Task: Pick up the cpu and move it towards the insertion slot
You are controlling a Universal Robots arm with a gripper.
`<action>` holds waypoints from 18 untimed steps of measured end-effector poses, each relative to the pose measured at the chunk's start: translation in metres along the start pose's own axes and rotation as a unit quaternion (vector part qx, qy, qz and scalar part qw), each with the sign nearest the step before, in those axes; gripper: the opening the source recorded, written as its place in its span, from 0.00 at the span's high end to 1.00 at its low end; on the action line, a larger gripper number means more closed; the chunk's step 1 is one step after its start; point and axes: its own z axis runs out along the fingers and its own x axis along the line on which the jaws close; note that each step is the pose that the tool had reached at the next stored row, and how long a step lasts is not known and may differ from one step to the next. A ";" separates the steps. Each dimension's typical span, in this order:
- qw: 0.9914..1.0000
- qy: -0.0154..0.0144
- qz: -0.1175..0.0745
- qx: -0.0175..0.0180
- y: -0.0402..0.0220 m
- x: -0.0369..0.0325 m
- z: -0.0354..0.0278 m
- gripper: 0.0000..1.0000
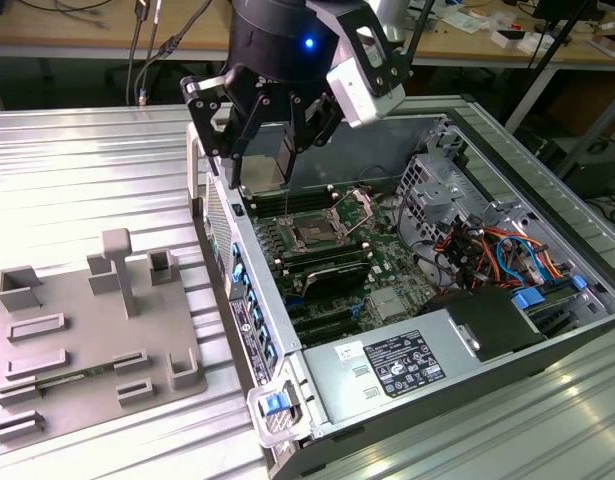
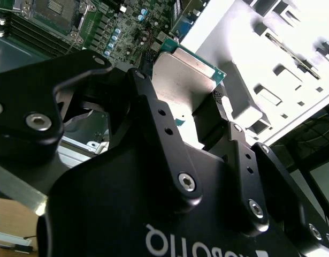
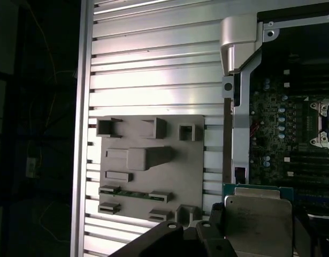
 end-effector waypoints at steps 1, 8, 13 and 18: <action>1.000 0.000 0.000 0.000 0.0000 -0.0002 0.0000 0.45; 1.000 0.000 0.000 0.000 -0.0001 -0.0028 0.0001 0.45; 1.000 0.000 0.000 0.000 -0.0002 -0.0050 0.0002 0.45; 1.000 0.000 0.000 0.000 -0.0003 -0.0070 0.0003 0.45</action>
